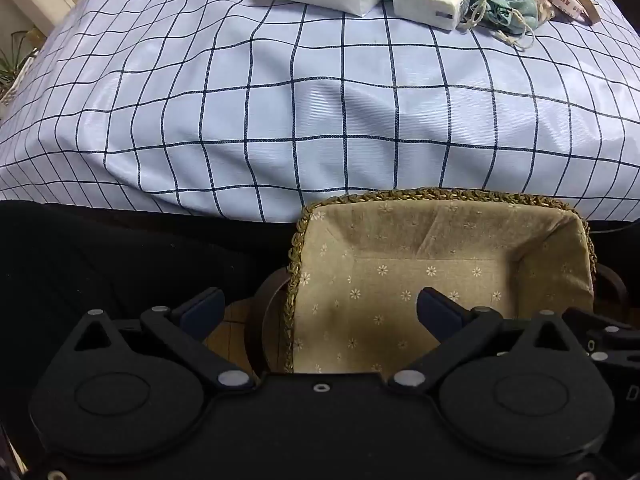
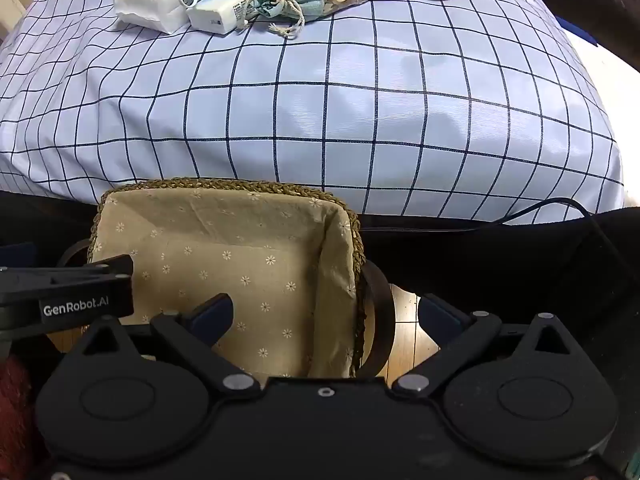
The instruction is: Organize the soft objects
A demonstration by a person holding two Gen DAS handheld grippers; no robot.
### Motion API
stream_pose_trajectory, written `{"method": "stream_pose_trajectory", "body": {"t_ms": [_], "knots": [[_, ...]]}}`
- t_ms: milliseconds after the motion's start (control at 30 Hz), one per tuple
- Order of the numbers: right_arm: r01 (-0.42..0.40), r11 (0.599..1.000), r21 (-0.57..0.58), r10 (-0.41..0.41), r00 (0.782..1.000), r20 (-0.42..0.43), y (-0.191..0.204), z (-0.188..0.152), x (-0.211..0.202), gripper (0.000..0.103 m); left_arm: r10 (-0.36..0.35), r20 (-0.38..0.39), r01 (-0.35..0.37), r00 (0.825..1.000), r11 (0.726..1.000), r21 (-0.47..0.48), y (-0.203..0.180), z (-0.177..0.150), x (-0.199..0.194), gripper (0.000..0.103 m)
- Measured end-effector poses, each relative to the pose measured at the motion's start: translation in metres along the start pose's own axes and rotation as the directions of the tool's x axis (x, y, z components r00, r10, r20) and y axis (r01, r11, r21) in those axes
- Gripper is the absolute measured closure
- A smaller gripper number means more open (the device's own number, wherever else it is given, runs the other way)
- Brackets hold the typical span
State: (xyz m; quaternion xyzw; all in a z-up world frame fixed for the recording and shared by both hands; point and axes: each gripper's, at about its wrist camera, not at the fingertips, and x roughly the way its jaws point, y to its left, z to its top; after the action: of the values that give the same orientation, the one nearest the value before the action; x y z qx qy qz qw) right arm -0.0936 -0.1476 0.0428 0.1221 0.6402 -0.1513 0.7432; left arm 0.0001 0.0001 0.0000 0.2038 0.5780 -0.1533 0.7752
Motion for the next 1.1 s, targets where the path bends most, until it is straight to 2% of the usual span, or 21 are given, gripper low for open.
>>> {"method": "stream_pose_trajectory", "body": {"t_ms": [1100], "knots": [[0.0, 1.0, -0.006, 0.0, 1.0, -0.011, 0.003, 0.002, 0.004, 0.003, -0.009, -0.042, 0.008, 0.999, 1.0, -0.01, -0.004, 0.002, 0.011, 0.004]]}}
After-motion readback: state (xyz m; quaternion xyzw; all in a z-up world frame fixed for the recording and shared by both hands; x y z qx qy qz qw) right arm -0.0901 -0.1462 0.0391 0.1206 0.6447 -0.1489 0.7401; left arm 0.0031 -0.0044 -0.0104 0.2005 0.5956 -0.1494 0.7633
